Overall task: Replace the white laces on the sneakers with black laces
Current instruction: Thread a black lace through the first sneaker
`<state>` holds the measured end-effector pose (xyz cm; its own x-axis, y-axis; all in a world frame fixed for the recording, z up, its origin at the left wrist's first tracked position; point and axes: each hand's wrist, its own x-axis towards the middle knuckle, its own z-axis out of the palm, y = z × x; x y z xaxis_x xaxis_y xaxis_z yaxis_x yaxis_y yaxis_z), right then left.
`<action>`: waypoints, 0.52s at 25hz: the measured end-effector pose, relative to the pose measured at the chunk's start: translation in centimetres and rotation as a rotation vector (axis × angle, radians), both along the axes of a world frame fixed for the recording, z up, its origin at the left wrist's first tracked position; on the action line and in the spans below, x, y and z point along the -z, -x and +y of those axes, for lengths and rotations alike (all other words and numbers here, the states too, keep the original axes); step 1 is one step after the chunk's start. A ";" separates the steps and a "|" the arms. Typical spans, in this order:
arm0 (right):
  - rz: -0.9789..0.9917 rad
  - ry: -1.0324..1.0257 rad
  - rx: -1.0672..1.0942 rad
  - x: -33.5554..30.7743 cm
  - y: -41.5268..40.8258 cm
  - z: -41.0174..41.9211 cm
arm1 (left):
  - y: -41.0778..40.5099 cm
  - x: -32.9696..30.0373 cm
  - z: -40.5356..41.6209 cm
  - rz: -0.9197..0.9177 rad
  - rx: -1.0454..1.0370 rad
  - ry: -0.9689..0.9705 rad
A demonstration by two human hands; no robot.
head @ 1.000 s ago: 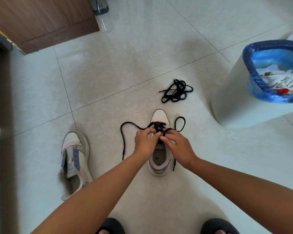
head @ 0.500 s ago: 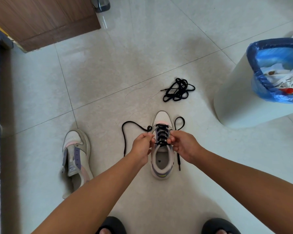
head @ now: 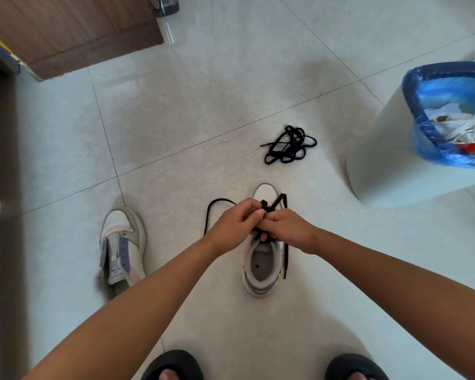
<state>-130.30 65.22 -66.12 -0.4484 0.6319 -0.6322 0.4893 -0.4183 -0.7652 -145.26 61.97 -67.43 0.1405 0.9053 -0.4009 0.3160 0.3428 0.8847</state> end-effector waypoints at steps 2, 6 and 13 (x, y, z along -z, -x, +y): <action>0.023 0.095 0.101 0.4 -0.4 0.0 | 1.3 -0.7 -0.3 0.220 0.124 0.003; 0.098 0.315 0.350 0.9 -1.1 0.0 | 2.5 -1.9 -1.8 0.394 0.361 0.007; 0.068 0.345 0.295 1.1 -1.4 0.4 | 5.1 -0.6 -1.1 0.253 0.487 1.050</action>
